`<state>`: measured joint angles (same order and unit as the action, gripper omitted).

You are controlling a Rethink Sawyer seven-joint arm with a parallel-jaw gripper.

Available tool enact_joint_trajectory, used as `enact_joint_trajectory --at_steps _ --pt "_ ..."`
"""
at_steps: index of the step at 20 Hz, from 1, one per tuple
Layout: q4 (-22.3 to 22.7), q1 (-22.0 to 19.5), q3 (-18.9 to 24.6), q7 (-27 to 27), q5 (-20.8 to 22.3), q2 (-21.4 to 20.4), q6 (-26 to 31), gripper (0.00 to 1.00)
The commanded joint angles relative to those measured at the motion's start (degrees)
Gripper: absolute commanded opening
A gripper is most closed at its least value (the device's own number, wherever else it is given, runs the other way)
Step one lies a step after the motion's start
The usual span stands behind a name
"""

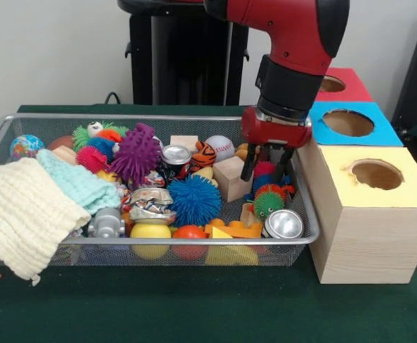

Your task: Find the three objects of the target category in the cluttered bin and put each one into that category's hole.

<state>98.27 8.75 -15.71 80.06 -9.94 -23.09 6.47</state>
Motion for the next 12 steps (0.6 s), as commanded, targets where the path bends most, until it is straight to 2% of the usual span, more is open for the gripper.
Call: enact_joint_trajectory --at_steps 1,7,12 --pt "-3.98 2.57 3.6 12.64 -1.52 7.52 -3.81 1.0" --pt "-4.05 3.18 3.59 12.97 -1.57 8.02 -6.09 1.0" --pt "-2.61 0.81 8.61 12.59 1.3 6.46 -12.12 1.0"
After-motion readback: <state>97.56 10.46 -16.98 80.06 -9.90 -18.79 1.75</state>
